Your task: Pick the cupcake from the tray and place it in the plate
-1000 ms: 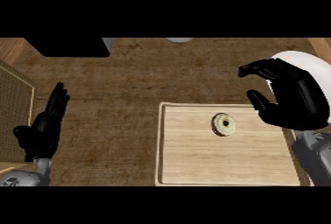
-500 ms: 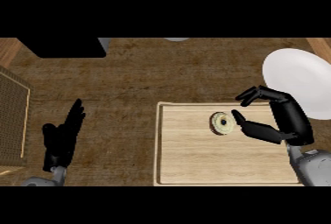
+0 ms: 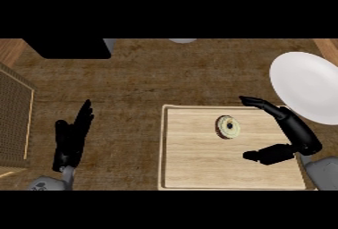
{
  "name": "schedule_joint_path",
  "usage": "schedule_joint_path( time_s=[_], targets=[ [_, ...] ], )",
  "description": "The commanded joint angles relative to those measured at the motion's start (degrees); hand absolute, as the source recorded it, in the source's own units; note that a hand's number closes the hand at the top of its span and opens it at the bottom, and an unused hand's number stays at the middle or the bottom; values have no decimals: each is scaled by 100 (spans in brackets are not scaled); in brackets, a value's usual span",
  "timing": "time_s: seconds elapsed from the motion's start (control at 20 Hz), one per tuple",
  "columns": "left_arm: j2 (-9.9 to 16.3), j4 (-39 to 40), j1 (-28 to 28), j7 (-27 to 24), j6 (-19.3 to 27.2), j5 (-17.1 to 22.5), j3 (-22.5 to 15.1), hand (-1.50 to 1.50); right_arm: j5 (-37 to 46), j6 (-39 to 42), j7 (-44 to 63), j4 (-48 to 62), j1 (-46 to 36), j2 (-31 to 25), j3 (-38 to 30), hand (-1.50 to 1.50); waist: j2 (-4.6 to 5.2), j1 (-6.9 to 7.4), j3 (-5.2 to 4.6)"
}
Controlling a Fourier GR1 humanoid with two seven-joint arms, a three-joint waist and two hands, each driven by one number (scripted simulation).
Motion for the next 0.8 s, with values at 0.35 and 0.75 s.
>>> schedule_joint_path(
  time_s=[0.35, 0.75],
  targets=[
    [-198, -86, -99, 227, 51, -196, -71, 0, 1296, 858, 2198, -674, -1328, -957, 424, -150, -26, 7, -15],
    [-318, -14, -123, 260, 58, -289, 90, 0, 1563, 2141, 3297, -562, -1655, -564, 984, -150, -16, 18, -8]
  ],
)
